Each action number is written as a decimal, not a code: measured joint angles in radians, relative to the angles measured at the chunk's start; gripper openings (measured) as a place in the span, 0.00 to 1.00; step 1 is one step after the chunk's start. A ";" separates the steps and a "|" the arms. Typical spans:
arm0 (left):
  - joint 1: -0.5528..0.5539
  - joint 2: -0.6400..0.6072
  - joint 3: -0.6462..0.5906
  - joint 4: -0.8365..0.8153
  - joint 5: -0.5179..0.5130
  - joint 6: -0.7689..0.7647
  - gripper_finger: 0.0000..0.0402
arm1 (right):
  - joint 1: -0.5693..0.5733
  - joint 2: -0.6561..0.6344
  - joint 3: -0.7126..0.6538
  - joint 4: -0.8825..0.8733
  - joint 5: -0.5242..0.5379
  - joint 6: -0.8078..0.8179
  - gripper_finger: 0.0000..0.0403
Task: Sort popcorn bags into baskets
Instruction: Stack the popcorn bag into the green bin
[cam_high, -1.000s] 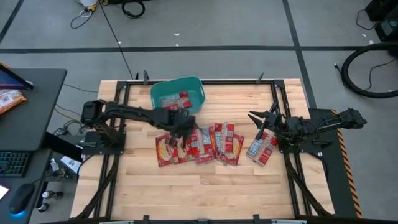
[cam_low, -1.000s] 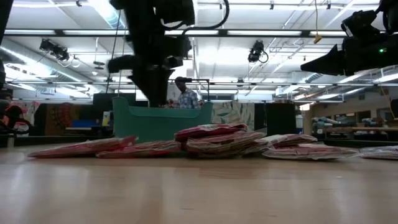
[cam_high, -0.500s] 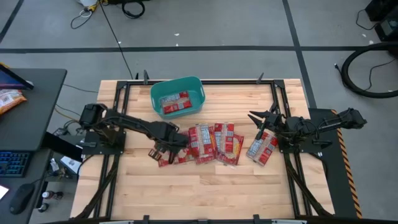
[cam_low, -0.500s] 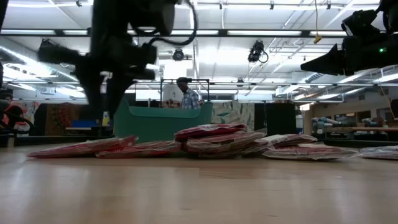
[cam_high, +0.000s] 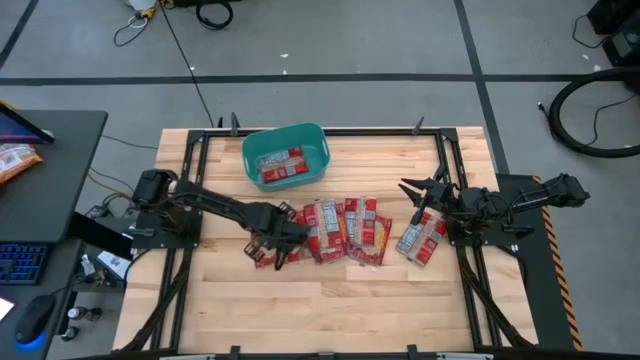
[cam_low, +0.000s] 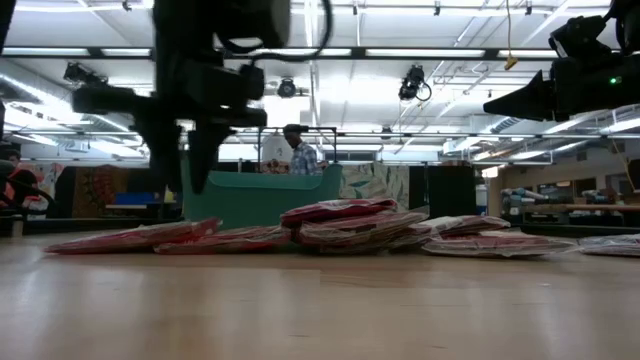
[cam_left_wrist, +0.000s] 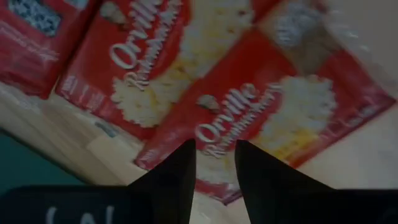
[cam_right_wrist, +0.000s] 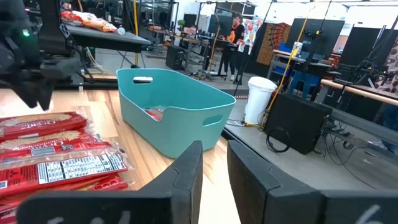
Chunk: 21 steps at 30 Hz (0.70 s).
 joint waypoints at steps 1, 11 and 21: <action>0.007 0.021 0.020 -0.007 0.003 0.008 0.27 | 0.000 0.000 0.000 0.000 0.000 0.000 0.20; 0.035 0.262 0.282 -0.169 0.043 0.189 0.18 | 0.000 0.001 0.000 0.000 0.000 0.000 0.20; 0.061 0.304 0.325 -0.215 0.062 0.316 0.28 | 0.000 0.001 0.000 0.000 0.000 0.000 0.20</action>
